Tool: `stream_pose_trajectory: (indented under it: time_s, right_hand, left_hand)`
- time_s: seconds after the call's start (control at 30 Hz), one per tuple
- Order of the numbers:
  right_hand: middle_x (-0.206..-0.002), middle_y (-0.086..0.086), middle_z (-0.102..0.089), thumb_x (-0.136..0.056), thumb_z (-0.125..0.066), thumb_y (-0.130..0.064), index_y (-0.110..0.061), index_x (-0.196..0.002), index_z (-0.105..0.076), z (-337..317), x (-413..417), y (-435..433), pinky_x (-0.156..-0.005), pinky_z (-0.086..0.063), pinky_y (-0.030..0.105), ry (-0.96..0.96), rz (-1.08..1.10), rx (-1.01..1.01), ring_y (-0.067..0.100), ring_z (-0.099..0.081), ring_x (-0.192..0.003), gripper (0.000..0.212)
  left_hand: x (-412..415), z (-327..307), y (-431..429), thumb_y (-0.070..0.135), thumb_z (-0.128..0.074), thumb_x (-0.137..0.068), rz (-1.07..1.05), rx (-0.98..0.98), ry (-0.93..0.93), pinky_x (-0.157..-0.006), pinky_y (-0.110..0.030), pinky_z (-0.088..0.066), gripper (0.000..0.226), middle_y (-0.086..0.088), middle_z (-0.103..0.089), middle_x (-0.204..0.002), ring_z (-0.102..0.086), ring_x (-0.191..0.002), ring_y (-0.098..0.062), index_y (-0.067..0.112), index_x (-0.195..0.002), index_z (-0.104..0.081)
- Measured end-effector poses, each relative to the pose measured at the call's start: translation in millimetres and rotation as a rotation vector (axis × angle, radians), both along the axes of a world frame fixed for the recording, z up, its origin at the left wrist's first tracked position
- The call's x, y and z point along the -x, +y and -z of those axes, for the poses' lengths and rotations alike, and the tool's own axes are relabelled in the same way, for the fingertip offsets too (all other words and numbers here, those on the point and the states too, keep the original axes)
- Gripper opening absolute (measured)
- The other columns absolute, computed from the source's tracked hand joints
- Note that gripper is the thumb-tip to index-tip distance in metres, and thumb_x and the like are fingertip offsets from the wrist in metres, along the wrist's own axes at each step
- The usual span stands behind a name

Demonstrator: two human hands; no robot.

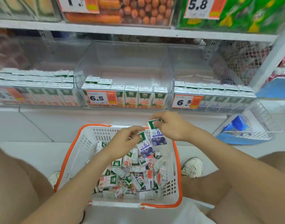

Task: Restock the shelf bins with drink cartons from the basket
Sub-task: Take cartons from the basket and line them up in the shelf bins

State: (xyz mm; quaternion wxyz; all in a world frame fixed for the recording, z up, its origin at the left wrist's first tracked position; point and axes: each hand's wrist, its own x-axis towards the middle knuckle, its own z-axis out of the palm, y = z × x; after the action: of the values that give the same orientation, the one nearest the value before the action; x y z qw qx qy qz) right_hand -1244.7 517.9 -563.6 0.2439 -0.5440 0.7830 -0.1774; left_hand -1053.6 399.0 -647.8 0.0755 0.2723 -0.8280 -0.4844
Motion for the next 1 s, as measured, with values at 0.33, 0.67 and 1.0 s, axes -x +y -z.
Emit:
stream_pose_trajectory:
  time_s: [0.33,0.67,1.0]
  right_hand:
    - [-0.058,0.004,-0.060,-0.094,-0.046,-0.022,-0.015,-0.086,-0.073,-95.8,19.4,1.7,-0.059,-0.045,0.031,0.042,0.345,0.522,0.022,-0.058,-0.061,0.028]
    - [-0.096,0.014,-0.071,-0.101,-0.051,-0.018,-0.009,-0.124,-0.064,-99.0,151.7,-30.4,-0.069,-0.036,0.032,0.291,0.382,0.608,0.025,-0.060,-0.079,0.027]
    - [-0.136,0.004,-0.066,-0.102,-0.055,-0.016,-0.018,-0.137,-0.062,-59.4,183.5,-82.8,-0.101,-0.045,0.035,0.290,0.059,0.064,0.030,-0.058,-0.127,0.035]
  left_hand:
    - [47.3,-102.3,-3.5,0.016,-0.042,-0.111,-0.015,0.128,0.236,-0.084,-0.036,-0.051,0.038,0.011,-0.071,-0.120,-0.066,-0.103,-0.015,0.035,-0.135,-0.064]
    - [114.5,-150.4,-5.4,0.010,-0.035,-0.113,-0.087,0.396,0.426,-0.093,-0.002,-0.036,0.041,0.005,-0.054,-0.138,-0.050,-0.122,0.001,0.025,-0.145,-0.055]
    - [141.6,-144.1,-11.2,0.016,-0.037,-0.113,-0.137,0.390,0.464,-0.091,-0.021,-0.052,0.036,0.003,-0.059,-0.131,-0.061,-0.110,-0.001,0.027,-0.138,-0.059]
